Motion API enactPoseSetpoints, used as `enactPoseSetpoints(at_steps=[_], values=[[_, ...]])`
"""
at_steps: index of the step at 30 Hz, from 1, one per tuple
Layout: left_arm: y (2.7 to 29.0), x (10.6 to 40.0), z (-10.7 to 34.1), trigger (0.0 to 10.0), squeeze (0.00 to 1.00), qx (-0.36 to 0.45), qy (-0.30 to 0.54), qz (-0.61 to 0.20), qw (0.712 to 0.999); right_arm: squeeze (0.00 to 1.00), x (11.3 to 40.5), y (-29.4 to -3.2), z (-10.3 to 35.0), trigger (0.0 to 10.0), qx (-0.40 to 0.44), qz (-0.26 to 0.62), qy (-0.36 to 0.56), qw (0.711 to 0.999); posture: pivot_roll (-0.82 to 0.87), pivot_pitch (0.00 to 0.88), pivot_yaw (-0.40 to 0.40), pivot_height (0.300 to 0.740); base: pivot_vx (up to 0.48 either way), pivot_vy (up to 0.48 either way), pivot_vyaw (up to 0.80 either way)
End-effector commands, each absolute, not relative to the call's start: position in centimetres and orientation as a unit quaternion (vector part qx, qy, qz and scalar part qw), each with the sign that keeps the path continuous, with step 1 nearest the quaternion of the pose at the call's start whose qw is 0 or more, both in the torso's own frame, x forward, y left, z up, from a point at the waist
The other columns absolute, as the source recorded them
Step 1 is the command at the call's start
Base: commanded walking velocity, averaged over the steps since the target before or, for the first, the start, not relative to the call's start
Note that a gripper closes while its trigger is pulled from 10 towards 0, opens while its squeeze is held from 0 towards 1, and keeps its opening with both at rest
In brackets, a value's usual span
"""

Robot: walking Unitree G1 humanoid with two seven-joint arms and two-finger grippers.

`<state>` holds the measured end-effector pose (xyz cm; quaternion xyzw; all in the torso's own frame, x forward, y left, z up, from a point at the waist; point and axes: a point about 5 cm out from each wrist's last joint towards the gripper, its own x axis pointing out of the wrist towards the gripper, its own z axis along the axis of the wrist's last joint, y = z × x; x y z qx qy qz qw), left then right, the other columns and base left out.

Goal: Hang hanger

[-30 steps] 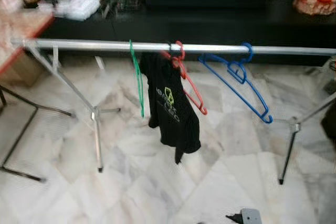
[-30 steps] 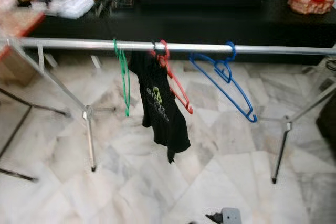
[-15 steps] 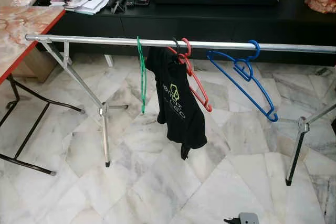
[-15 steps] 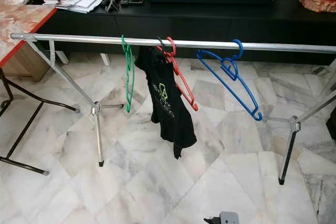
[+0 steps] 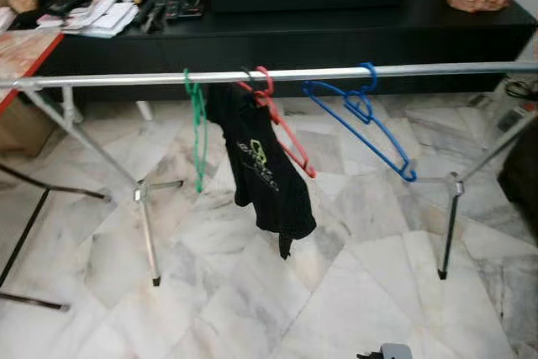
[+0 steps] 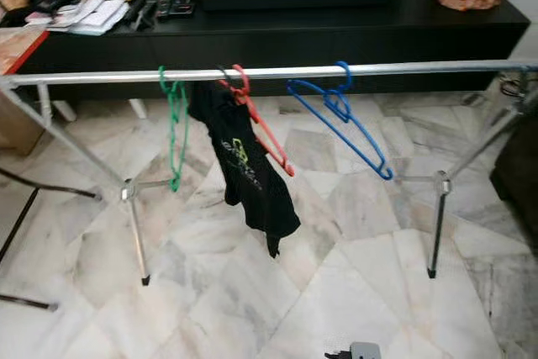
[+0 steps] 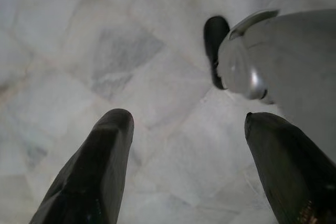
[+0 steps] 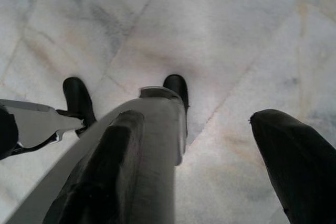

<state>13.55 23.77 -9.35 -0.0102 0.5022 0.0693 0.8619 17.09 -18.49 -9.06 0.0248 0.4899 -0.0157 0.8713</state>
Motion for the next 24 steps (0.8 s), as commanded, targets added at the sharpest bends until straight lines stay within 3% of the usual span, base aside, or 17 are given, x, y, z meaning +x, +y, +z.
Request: enactPoseSetpoints(at_steps=[1, 12, 24], values=[[23.7, 12.6, -9.7, 10.0, 0.00, -0.014, 0.516, 0.077, 0.853, 0.00, 16.2, -18.4, -9.5, 10.0, 0.024, -0.016, 0.505, 0.863, -0.05, 0.162, 0.022, 0.740, 0.000, 0.000, -0.74], [22.7, 15.4, -9.0, 10.0, 0.00, -0.017, 0.493, 0.067, 0.867, 0.00, 17.7, -18.6, -8.8, 10.0, 0.014, -0.014, 0.491, 0.871, -0.05, 0.030, 0.011, 0.740, 0.000, 0.000, -0.74], [23.0, 16.4, -8.5, 10.0, 0.00, -0.006, 0.484, 0.064, 0.873, 0.00, 18.7, -18.4, -8.4, 10.0, 0.014, -0.017, 0.485, 0.874, -0.05, 0.000, 0.027, 0.740, 0.000, 0.000, -0.73]])
